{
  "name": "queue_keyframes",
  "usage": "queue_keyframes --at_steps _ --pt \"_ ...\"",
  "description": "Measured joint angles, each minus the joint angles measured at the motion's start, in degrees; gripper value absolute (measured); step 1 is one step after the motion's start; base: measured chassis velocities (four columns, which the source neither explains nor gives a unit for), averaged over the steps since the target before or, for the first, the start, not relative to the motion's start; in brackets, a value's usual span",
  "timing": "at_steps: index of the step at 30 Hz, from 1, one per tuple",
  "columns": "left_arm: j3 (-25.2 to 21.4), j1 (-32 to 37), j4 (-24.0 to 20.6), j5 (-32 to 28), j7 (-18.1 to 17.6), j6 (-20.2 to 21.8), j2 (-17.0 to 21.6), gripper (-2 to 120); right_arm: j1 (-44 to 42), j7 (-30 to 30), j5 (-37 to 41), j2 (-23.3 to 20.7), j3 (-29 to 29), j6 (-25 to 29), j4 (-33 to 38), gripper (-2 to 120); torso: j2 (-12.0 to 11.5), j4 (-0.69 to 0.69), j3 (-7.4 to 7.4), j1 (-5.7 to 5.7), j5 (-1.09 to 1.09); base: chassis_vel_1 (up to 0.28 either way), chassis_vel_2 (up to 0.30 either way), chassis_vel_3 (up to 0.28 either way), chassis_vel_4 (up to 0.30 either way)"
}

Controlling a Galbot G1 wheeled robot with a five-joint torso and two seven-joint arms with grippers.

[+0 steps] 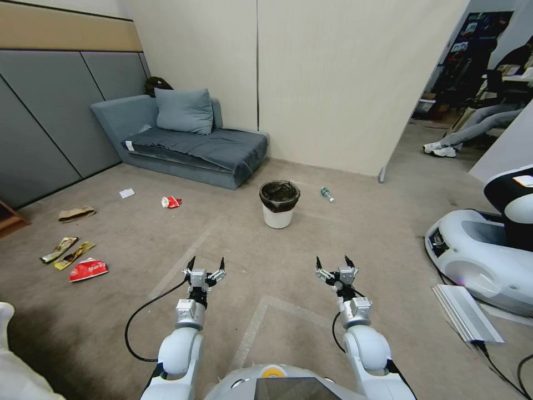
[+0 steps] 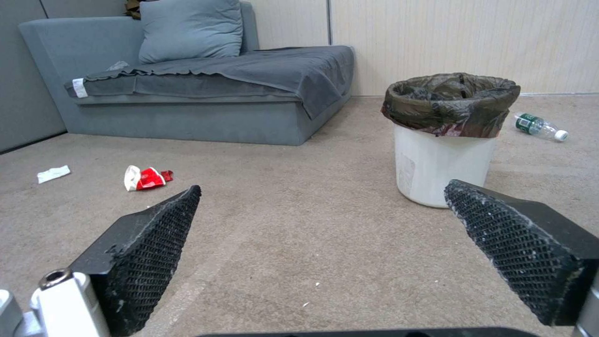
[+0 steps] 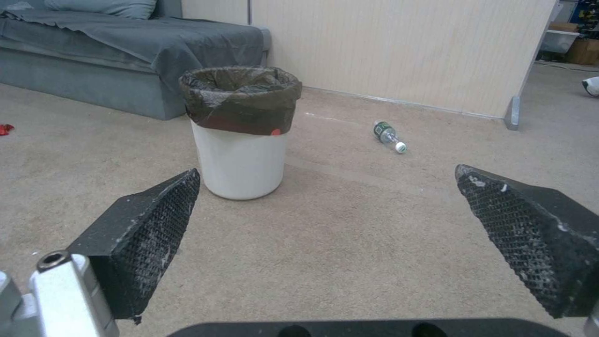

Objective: Pick up the trash bin, then pick up the garbage from the floor and place it into the trash bin.

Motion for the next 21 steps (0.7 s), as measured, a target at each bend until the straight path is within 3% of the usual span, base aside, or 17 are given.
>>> queue_keyframes --at_steps 16,21 --pt "0.1 0.2 -0.4 0.1 -0.3 0.3 0.0 100 -0.4 0.0 -0.1 0.1 0.0 0.0 0.4 100 0.0 0.00 0.00 0.00 0.00 0.000 0.000 0.000 0.000" --pt "1.0 2.9 -6.8 1.6 -4.4 5.3 0.4 100 -5.6 1.0 -3.8 1.7 -1.4 0.4 6.8 100 0.0 0.00 0.00 0.00 0.00 0.000 0.000 0.000 0.000"
